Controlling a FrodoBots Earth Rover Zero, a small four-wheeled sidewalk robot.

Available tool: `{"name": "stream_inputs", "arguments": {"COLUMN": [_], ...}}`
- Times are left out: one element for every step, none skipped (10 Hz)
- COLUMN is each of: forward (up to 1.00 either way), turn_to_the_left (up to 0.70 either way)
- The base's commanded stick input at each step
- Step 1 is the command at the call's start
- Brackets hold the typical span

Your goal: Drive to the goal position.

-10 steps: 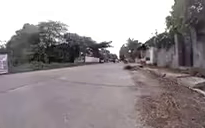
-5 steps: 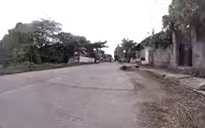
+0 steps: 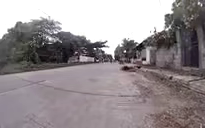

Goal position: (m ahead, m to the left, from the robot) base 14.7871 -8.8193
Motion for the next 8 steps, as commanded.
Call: {"name": "stream_inputs", "arguments": {"forward": [0.70, 0.70, 0.70, 0.70, 0.70, 0.70, 0.70, 0.70], "turn_to_the_left": [0.00, -0.08, -0.23, -0.27, -0.15, 0.00, 0.00, 0.00]}}
